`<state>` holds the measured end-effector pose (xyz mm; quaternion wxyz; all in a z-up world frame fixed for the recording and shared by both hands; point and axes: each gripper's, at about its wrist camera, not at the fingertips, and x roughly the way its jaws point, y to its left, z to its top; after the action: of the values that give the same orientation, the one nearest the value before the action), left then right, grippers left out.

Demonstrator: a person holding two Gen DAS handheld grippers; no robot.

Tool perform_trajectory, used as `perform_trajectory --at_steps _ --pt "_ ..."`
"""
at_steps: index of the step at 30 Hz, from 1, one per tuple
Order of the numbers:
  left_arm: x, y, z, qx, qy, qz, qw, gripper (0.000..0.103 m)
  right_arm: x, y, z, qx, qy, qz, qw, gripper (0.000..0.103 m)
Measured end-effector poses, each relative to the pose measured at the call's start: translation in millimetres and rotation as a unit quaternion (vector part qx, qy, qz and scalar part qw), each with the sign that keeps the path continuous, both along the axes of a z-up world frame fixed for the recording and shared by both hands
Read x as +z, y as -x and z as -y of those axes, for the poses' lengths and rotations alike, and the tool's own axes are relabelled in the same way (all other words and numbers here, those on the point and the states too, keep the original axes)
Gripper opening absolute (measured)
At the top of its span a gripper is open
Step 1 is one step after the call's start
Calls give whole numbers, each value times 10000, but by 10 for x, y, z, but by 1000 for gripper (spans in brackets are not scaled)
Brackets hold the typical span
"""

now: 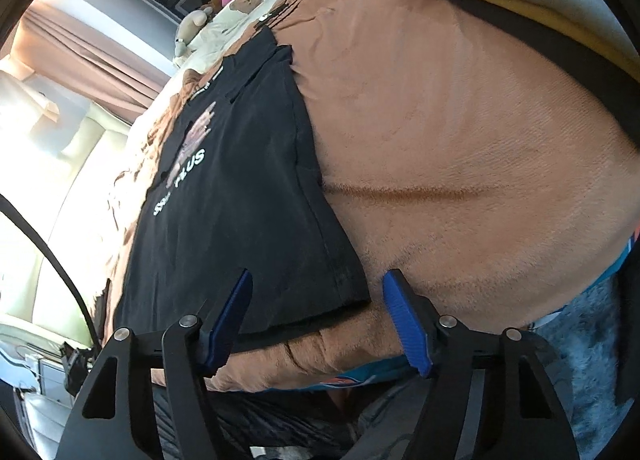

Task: Fold small clothes
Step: 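Grasp the hem end of the black shirt strip with both grippers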

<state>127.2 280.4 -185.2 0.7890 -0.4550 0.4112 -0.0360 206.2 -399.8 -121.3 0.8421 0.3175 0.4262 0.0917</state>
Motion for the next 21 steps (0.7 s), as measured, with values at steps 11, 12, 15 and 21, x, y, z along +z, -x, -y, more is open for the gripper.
perform_trajectory --at_steps 11,12,15,21 --pt "-73 -292 223 -249 -302 -246 9989 23 -133 132 174 -346 -296 53 9989 61" --pt "-83 -305 249 -275 -304 -277 9988 17 -133 155 181 -365 -336 47 9988 61" --pt "-96 -316 295 -317 -236 -270 9989 8 -160 166 167 -299 -628 41 9976 61" --pt "-44 -240 247 -142 -71 -209 9997 6 -300 91 4 -56 -1103 -32 9939 41"
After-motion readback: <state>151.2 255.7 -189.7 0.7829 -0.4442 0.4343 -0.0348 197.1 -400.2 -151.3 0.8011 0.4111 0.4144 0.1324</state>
